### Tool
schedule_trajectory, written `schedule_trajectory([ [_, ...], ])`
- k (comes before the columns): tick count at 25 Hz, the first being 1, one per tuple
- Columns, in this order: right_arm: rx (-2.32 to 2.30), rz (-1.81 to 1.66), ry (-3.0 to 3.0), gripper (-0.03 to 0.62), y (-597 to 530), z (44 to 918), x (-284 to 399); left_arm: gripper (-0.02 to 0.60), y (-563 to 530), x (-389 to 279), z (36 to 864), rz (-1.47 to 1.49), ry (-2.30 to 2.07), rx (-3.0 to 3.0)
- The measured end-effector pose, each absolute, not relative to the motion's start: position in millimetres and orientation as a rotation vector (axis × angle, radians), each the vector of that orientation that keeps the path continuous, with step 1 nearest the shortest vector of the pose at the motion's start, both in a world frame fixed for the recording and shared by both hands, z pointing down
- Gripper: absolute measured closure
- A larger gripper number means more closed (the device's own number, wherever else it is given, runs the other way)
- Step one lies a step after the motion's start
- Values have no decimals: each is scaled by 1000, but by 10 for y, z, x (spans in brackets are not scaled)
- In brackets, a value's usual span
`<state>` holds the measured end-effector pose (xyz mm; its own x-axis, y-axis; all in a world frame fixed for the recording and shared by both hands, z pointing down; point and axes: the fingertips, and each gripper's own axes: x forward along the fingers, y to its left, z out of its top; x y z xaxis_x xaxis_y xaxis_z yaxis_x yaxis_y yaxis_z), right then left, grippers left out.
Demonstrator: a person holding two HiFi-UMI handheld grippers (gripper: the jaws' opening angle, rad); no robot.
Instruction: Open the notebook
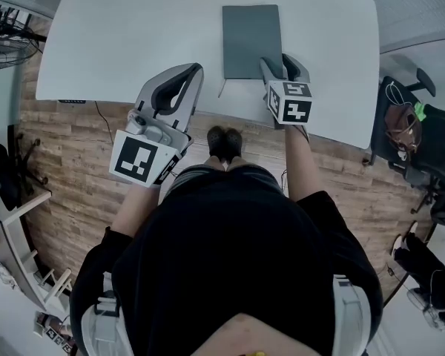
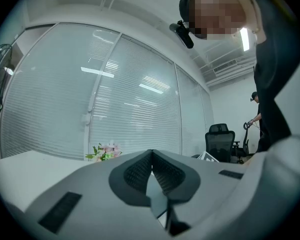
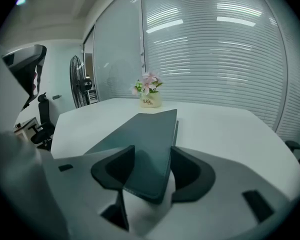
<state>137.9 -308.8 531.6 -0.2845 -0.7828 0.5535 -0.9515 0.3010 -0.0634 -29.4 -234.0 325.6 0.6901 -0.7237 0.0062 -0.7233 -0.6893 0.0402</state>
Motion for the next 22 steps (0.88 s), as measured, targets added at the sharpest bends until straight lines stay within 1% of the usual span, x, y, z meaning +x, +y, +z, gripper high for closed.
schedule_trajectory([
  [5, 1570, 494, -2142, 376, -3091, 5297, 1389, 571, -2324, -263, 3210, -17, -1219, 2862],
  [8, 1599, 442, -2135, 402, -3103, 5242, 1409, 571, -2322, -291, 3218, -10, -1228, 2859],
  [11, 1639, 475, -2135, 445, -3110, 5254, 1443, 571, -2333, -294, 3259, -3, -1221, 2854],
  [16, 1700, 507, -2169, 497, -3134, 5154, 1489, 571, -2333, -271, 3273, 8, -1211, 2851],
  [19, 1732, 509, -2186, 520, -3128, 5109, 1506, 571, -2349, -242, 3193, -25, -1217, 2863],
  [22, 1753, 483, -2206, 530, -3094, 5061, 1566, 571, -2334, -165, 3161, -31, -1217, 2871],
])
